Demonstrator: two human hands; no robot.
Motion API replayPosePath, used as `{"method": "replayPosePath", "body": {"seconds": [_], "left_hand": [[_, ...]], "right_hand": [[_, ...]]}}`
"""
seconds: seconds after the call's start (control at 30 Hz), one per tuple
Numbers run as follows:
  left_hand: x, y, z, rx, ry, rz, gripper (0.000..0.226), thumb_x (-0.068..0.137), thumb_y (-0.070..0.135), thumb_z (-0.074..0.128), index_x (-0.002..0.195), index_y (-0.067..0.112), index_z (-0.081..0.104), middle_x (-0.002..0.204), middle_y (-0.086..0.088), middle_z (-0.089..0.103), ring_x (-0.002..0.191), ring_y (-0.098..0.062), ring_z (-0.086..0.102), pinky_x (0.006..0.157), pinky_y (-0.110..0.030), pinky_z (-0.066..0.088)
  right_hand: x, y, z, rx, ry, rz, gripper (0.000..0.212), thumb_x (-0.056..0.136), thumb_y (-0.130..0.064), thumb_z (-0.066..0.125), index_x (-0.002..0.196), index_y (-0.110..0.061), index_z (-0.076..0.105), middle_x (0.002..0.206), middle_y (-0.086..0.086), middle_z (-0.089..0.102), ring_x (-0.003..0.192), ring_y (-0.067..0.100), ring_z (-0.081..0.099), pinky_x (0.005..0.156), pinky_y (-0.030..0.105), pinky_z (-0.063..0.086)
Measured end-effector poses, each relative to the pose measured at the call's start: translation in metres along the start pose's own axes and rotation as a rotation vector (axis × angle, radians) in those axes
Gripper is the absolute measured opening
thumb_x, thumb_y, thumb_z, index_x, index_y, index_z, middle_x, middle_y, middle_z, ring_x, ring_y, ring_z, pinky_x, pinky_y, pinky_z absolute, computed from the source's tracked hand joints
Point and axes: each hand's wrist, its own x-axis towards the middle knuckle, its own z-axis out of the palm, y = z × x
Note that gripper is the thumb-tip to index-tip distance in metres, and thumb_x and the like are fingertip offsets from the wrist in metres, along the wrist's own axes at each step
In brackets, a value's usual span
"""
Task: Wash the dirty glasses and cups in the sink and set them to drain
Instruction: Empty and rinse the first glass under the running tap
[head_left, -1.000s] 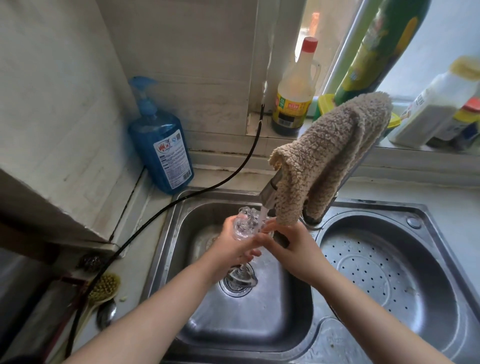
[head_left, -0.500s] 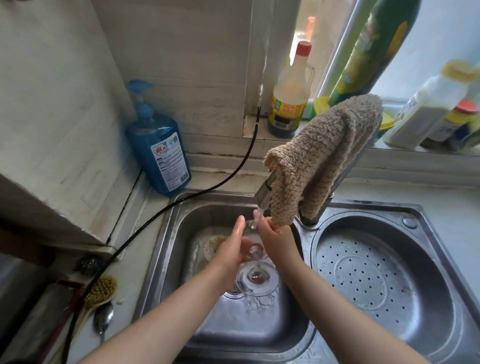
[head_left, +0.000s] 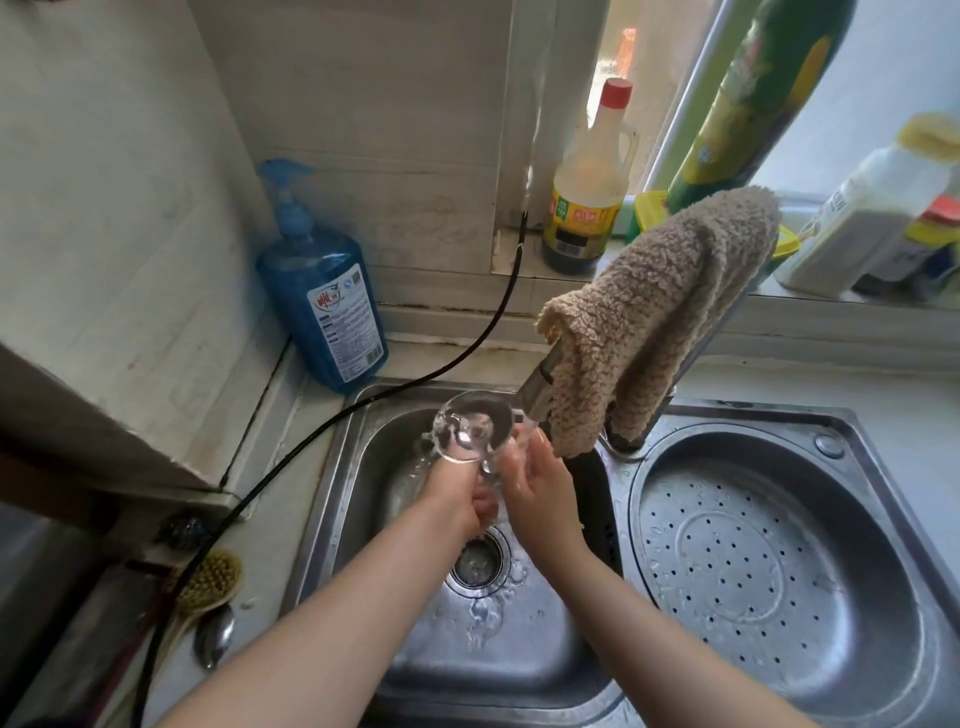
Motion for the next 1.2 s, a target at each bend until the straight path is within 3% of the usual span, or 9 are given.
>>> {"method": "replayPosePath", "body": {"seconds": [0.1, 0.17, 0.37, 0.5, 0.6, 0.73, 0.87, 1.03, 1.2], "left_hand": [[-0.007, -0.008, 0.007, 0.387, 0.302, 0.299, 0.034, 0.098, 0.028, 0.044, 0.075, 0.008, 0.059, 0.063, -0.006, 0.057, 0.053, -0.020, 0.052, 0.051, -0.023, 0.039], [-0.013, -0.018, 0.008, 0.546, 0.362, 0.500, 0.032, 0.099, 0.028, 0.042, 0.086, 0.007, 0.061, 0.076, -0.005, 0.060, 0.075, -0.024, 0.054, 0.066, -0.029, 0.038], [-0.016, -0.051, -0.012, 0.594, 0.169, 0.686, 0.029, 0.103, 0.019, 0.035, 0.095, 0.017, 0.063, 0.092, 0.001, 0.066, 0.095, -0.018, 0.061, 0.077, -0.022, 0.043], [-0.021, -0.066, -0.017, 0.723, 0.037, 0.707, 0.034, 0.094, 0.034, 0.044, 0.125, 0.023, 0.052, 0.118, 0.006, 0.055, 0.111, -0.011, 0.054, 0.088, -0.019, 0.037], [-0.023, -0.056, -0.018, 0.595, -0.022, 0.613, 0.059, 0.094, 0.027, 0.058, 0.145, 0.018, 0.030, 0.113, 0.006, 0.061, 0.106, -0.012, 0.061, 0.085, -0.021, 0.044], [-0.035, -0.037, -0.022, 0.432, -0.212, 0.534, 0.081, 0.071, 0.025, 0.081, 0.137, 0.031, 0.034, 0.114, 0.000, 0.064, 0.099, -0.009, 0.065, 0.072, -0.016, 0.052], [-0.043, -0.035, -0.024, 0.319, -0.489, 0.326, 0.060, 0.075, 0.026, 0.076, 0.128, 0.023, 0.047, 0.119, -0.008, 0.067, 0.111, -0.020, 0.065, 0.087, -0.025, 0.054], [-0.031, -0.033, -0.012, 0.156, -0.297, 0.291, 0.022, 0.095, 0.019, 0.055, 0.111, 0.004, 0.058, 0.088, -0.009, 0.069, 0.083, -0.019, 0.069, 0.084, -0.031, 0.055], [-0.023, -0.029, -0.007, 0.296, 0.070, 0.385, 0.036, 0.102, 0.033, 0.040, 0.092, 0.006, 0.061, 0.095, -0.020, 0.067, 0.080, -0.024, 0.066, 0.052, -0.022, 0.054]], "right_hand": [[0.007, -0.003, 0.000, 0.111, -0.010, 0.264, 0.028, 0.095, -0.024, 0.051, 0.069, -0.016, 0.055, 0.062, 0.000, 0.053, 0.058, 0.011, 0.047, 0.061, 0.028, 0.040], [0.012, 0.000, 0.002, 0.123, -0.011, 0.397, 0.032, 0.094, -0.021, 0.050, 0.063, -0.015, 0.053, 0.060, -0.001, 0.050, 0.059, 0.012, 0.045, 0.065, 0.032, 0.039], [0.015, 0.003, -0.005, 0.104, -0.096, 0.685, 0.020, 0.088, -0.019, 0.061, 0.073, -0.007, 0.066, 0.055, 0.002, 0.051, 0.049, 0.010, 0.043, 0.049, 0.024, 0.034], [0.007, 0.015, -0.006, 0.374, -0.103, 0.867, 0.017, 0.081, -0.017, 0.066, 0.085, -0.002, 0.070, 0.057, 0.007, 0.052, 0.046, 0.014, 0.044, 0.043, 0.022, 0.033], [-0.005, 0.023, -0.015, 0.413, -0.096, 0.852, 0.018, 0.085, -0.017, 0.063, 0.091, -0.001, 0.070, 0.048, 0.003, 0.042, 0.037, 0.010, 0.033, 0.037, 0.021, 0.026], [-0.021, 0.028, -0.036, 0.400, -0.184, 0.710, 0.015, 0.089, -0.020, 0.063, 0.084, -0.006, 0.067, 0.042, -0.006, 0.043, 0.035, 0.006, 0.026, 0.036, 0.019, 0.021], [-0.021, 0.039, -0.047, 0.313, -0.135, 0.682, 0.022, 0.087, -0.027, 0.066, 0.096, -0.007, 0.069, 0.047, -0.005, 0.044, 0.037, 0.005, 0.028, 0.036, 0.017, 0.023], [-0.022, 0.037, -0.043, 0.235, -0.059, 0.626, 0.014, 0.087, -0.024, 0.066, 0.097, -0.015, 0.068, 0.078, 0.004, 0.062, 0.055, 0.009, 0.043, 0.042, 0.018, 0.033], [-0.019, 0.034, -0.036, 0.082, 0.063, 0.467, 0.007, 0.084, -0.022, 0.069, 0.090, -0.020, 0.069, 0.086, 0.000, 0.069, 0.073, 0.013, 0.060, 0.059, 0.022, 0.046]]}}
